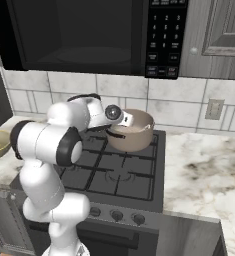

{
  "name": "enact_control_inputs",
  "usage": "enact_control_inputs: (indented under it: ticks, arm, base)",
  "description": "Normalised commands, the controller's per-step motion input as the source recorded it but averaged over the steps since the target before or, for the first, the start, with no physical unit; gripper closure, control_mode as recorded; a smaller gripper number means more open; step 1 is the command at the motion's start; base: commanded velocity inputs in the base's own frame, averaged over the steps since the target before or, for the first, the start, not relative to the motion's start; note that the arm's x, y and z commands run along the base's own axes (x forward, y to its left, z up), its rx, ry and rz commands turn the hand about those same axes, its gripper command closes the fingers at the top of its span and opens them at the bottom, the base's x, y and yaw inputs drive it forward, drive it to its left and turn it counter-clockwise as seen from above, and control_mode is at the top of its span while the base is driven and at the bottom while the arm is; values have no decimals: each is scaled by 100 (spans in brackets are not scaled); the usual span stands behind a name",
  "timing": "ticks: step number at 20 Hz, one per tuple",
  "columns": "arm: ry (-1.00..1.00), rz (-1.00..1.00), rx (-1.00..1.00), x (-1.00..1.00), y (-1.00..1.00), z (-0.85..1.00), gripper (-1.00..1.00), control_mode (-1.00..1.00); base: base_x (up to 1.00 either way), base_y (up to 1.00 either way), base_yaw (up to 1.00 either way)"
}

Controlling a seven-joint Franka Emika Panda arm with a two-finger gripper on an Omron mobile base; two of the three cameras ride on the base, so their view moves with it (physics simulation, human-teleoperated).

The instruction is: Open the cabinet and move the ladle to the pot. Then close the cabinet.

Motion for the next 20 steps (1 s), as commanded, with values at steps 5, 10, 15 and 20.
enact_control_inputs:
  ticks: [5, 10, 15, 20]
  arm:
    - [-4, 0, 0, -35, 23, 1, -100, -100]
    - [-15, 0, 0, -77, 8, 36, -100, -100]
    - [-20, 0, 0, -81, 0, 80, -100, -100]
    - [-11, 0, 0, -91, 0, 80, -100, -100]
  base:
    - [0, 0, 0]
    - [0, 0, 0]
    - [0, 0, 0]
    - [0, 0, 0]
